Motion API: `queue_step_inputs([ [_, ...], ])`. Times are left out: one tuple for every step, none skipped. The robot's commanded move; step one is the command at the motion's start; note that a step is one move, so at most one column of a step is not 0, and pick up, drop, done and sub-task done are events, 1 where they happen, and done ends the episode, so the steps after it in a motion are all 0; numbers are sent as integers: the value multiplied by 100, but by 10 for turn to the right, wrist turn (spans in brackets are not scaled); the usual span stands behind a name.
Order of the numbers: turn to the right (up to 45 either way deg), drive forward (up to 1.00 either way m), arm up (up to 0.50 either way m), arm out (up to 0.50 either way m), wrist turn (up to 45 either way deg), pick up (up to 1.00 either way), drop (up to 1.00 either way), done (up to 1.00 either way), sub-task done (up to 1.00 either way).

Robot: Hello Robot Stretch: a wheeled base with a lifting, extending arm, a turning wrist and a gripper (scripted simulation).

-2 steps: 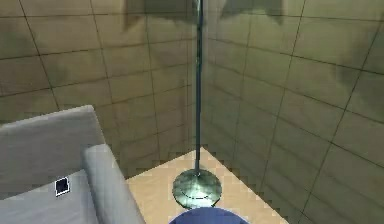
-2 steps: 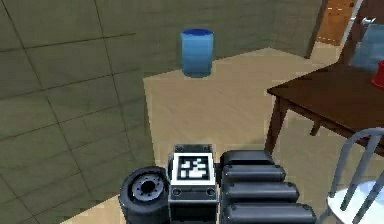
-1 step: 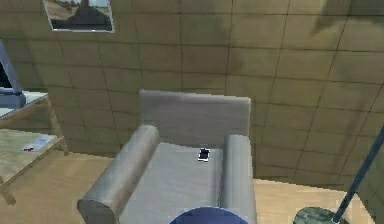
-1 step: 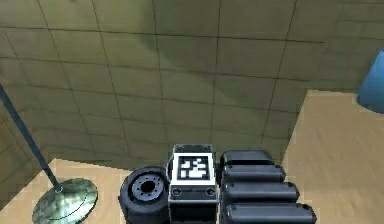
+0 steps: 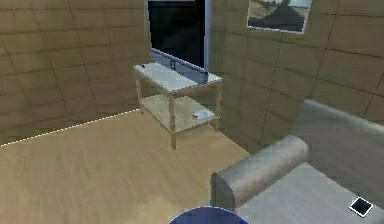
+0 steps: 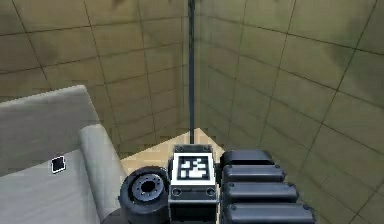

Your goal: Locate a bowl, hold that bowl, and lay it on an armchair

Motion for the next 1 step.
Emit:
queue_step_inputs([
  [-450, 0, 0, 0, 0, 0, 0, 0, 0],
])
